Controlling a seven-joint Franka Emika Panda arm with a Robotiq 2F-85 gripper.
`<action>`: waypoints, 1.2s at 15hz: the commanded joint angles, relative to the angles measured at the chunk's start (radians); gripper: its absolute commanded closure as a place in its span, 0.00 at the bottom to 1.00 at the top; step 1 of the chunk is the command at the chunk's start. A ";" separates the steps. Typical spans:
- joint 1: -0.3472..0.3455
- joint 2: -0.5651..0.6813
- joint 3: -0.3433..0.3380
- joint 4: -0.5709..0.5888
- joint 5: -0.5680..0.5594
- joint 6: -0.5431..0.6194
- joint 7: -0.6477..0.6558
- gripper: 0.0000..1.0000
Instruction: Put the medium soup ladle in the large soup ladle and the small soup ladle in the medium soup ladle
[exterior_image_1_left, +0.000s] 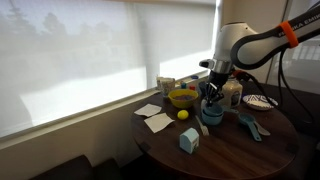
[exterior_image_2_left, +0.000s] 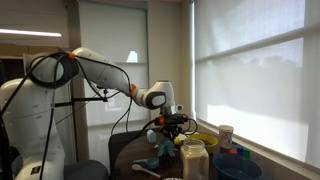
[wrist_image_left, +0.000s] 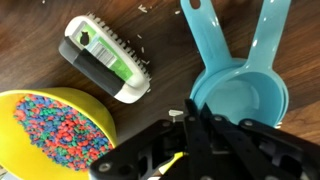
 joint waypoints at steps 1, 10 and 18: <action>0.001 0.014 0.030 0.013 -0.004 -0.005 -0.001 0.99; -0.008 0.033 0.049 0.012 -0.075 -0.005 0.038 0.99; -0.011 0.034 0.046 0.023 -0.063 -0.038 0.127 0.79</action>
